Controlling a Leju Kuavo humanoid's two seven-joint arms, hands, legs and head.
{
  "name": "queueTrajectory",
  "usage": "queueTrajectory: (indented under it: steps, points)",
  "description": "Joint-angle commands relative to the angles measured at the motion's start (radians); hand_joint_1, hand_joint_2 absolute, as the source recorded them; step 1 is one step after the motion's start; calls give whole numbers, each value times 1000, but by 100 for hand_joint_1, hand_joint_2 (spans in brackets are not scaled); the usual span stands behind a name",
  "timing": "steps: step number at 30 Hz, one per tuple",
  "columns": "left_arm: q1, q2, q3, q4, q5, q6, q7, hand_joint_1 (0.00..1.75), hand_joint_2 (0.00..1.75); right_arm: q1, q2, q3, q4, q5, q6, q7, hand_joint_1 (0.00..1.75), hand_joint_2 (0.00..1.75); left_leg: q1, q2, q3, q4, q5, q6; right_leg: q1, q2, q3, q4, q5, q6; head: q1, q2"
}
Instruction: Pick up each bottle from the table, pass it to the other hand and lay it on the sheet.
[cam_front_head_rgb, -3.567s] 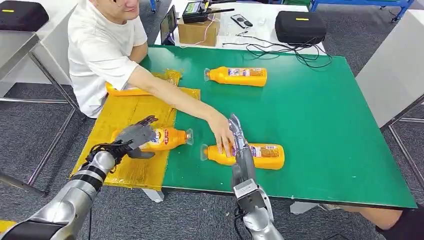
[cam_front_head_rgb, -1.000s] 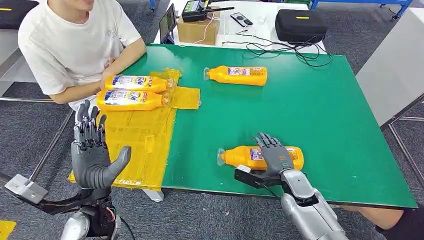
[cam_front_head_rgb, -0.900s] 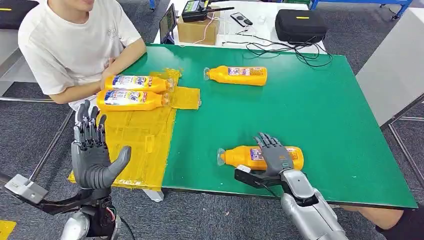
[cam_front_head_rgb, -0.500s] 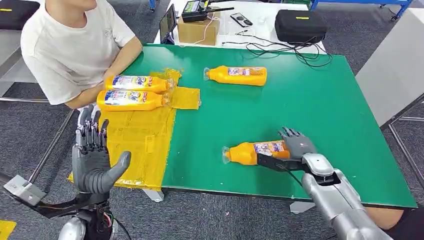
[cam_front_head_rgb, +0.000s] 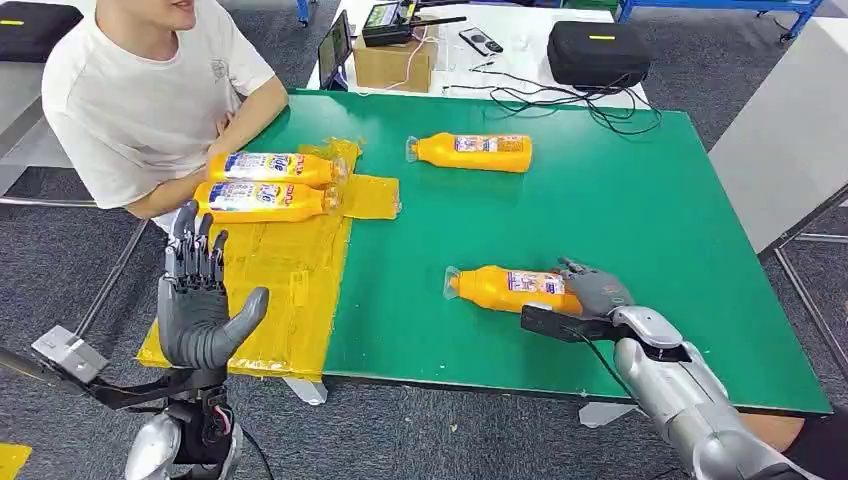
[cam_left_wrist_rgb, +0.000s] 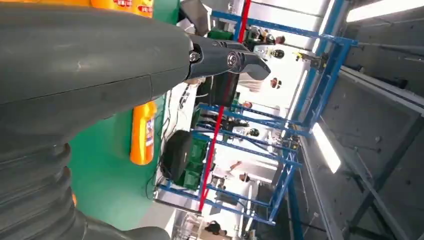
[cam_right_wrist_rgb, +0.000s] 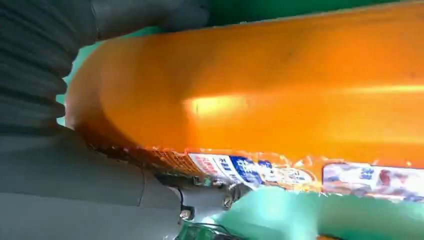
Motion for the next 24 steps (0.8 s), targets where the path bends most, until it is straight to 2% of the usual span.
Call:
queueTrajectory:
  steps: [1,10,12,15,17,19,20,22,23,24]
  points:
    - [-70,46,-33,122,4,5,-7,0,175,-3,37,67,176,-9,18,-41,175,175,1,-2,4,-2,0,-1,1,-3,5,-2,-1,-2,0,0]
    - [-53,48,-36,110,8,9,-15,0,175,-3,30,95,187,-18,14,-42,175,175,1,-1,5,-2,-1,-1,1,-2,5,-2,-1,-2,0,0]
    - [-32,50,-33,89,10,5,-19,0,175,46,39,50,130,-91,-25,-104,175,175,1,0,4,-1,-1,-1,1,-1,4,-2,-1,-1,0,0]
    - [-13,45,-29,84,14,8,-21,0,175,167,84,-95,-42,-316,-19,-223,175,175,2,-2,6,-3,-1,-2,3,-2,7,-4,-1,-3,0,0]
    - [0,31,-29,100,-24,62,20,0,175,245,124,-148,-208,-365,-98,-223,175,175,3,-1,7,-3,-2,-2,3,-2,8,-5,-2,-3,0,0]
    - [4,9,-42,134,-42,79,17,0,175,311,185,-213,-383,-450,-105,-238,175,175,3,3,6,-2,-3,-3,3,2,6,-3,-1,-3,1,0]
    - [7,5,-51,151,-46,88,23,0,0,336,218,-249,-458,-508,-97,-236,175,175,3,5,7,-2,-4,-3,4,5,6,-2,-1,-4,0,0]
    - [13,-20,-71,173,-43,106,20,0,0,364,249,-267,-555,-504,-164,-240,175,175,2,3,3,-1,-4,-4,3,3,2,0,-1,-3,0,0]
    - [15,-22,-85,179,-36,104,12,0,175,370,257,-269,-587,-481,-207,-238,175,175,2,3,4,-1,-4,-4,3,4,1,0,-2,-4,0,0]
    - [18,-27,-103,182,-71,125,-17,0,175,382,291,-297,-617,-498,-271,-273,175,175,2,2,2,-1,-4,-4,3,2,0,1,-2,-3,0,0]
